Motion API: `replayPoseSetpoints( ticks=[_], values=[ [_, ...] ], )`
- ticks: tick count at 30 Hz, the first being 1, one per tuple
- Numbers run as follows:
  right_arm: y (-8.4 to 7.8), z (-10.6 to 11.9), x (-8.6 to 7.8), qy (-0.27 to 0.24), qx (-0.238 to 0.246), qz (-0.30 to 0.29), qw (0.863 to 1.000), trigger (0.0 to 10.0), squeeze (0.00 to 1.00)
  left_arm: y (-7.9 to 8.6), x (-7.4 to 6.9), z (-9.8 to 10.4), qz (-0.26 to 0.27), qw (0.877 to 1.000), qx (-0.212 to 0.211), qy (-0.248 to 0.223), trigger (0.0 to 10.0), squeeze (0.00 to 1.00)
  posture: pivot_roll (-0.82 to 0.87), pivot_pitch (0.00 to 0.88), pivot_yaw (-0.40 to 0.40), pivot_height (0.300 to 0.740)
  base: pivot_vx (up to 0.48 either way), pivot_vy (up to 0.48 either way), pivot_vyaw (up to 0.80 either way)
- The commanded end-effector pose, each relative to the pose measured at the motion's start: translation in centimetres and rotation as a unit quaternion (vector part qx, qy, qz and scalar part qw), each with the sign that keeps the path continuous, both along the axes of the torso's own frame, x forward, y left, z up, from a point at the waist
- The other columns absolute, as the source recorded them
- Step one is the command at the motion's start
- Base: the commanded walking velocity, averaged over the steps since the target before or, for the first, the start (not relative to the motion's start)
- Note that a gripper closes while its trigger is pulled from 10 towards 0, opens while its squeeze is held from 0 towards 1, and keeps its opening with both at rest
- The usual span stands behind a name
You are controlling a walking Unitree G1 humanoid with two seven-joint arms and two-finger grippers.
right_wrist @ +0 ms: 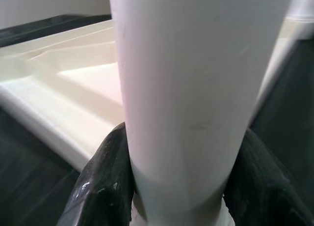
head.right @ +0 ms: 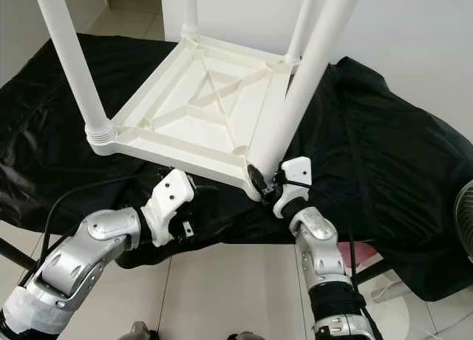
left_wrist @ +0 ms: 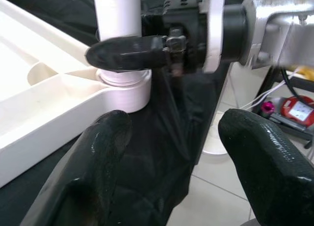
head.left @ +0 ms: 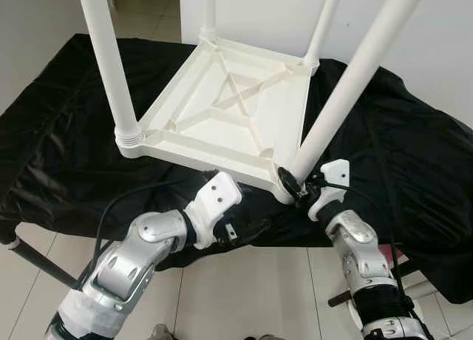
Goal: Building children table
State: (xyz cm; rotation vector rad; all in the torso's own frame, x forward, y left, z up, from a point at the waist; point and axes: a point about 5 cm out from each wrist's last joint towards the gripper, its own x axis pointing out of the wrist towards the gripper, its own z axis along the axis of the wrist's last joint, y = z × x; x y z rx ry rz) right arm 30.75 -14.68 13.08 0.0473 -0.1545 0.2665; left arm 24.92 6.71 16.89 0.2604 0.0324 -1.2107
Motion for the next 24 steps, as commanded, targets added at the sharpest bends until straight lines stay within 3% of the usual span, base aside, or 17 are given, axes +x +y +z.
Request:
replayPoseSetpoints(
  ticks=[1,5,6,9,14,19,20,24],
  values=[
    [0.1,-1.6,-0.8,0.04,0.016,-0.08,0.996,10.0,0.0,0.0,0.3,-0.2,0.031,1.0,-0.005,0.001,10.0,0.0,0.03,0.102,-0.078,0.74,0.0,0.0,0.0],
    [0.8,-2.1,-1.3,0.056,0.036,-0.143,0.988,10.0,0.0,0.0,0.4,-0.4,0.039,0.999,-0.007,0.002,10.0,0.0,0.03,0.09,-0.086,0.74,0.0,0.0,0.0],
    [0.7,-2.1,-1.5,0.055,0.024,-0.176,0.983,10.0,0.0,0.1,0.5,-0.5,0.044,0.999,-0.006,0.001,10.0,0.0,0.04,0.087,-0.088,0.74,0.0,0.0,0.0],
    [0.6,-2.1,-1.6,0.053,0.015,-0.199,0.979,10.0,0.0,0.1,0.5,-0.5,0.048,0.999,-0.006,0.001,10.0,0.0,0.04,0.084,-0.09,0.74,0.0,0.0,0.0],
    [1.7,-2.3,-1.6,0.058,0.033,-0.167,0.984,10.0,0.0,0.9,1.1,-0.4,0.077,0.997,-0.01,-0.004,10.0,0.0,0.04,0.066,-0.095,0.74,0.0,0.0,0.0],
    [0.9,-2.3,-1.6,0.055,0.024,-0.174,0.983,10.0,0.0,1.2,1.5,-0.4,0.085,0.996,-0.009,-0.007,10.0,0.0,0.03,0.06,-0.094,0.74,0.0,0.0,0.0],
    [0.6,-2.3,-1.8,0.055,0.022,-0.178,0.982,10.0,1.0,1.4,1.6,-0.4,0.089,0.996,-0.009,-0.009,10.0,0.0,0.03,0.057,-0.09,0.74,0.0,0.0,0.0],
    [0.2,-2.0,-2.3,0.042,0.022,-0.186,0.981,10.0,1.0,1.8,2.1,-0.4,0.11,0.994,-0.012,-0.015,10.0,0.0,0.02,0.041,-0.063,0.74,0.0,0.0,0.0]
  ],
)
